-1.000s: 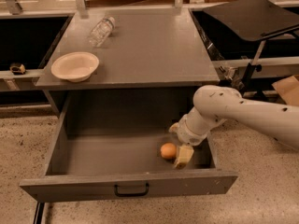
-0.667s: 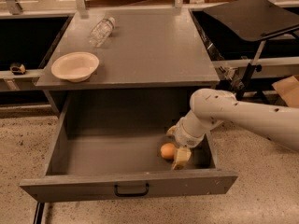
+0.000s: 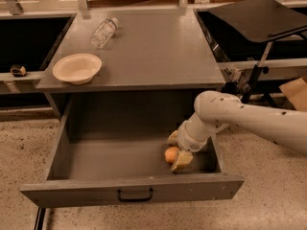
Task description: Pick orange from top drawer and place on counter
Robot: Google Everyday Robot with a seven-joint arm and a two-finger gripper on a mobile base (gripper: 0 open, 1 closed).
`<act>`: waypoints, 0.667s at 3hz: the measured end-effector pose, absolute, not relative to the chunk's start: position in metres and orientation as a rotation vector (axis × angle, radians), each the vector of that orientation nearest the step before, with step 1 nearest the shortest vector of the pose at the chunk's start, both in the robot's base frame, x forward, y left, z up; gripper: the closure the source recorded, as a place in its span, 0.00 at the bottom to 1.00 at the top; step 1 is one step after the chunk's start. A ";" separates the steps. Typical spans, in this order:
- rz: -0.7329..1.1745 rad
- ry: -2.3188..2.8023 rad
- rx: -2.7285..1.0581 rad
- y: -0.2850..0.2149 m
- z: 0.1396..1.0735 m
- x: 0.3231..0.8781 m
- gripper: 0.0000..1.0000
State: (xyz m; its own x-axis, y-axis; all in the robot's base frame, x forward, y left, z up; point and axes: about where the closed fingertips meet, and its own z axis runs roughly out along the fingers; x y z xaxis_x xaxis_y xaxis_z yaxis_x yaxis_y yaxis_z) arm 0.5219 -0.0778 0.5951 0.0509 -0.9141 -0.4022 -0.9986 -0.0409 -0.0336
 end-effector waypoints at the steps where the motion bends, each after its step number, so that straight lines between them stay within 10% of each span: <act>1: 0.428 1.860 -2.025 -0.069 0.615 0.515 0.59; 2: 0.458 1.795 -2.020 -0.064 0.632 0.508 0.81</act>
Offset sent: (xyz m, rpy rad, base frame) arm -0.0225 0.0177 0.0631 0.1659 -0.0650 0.0933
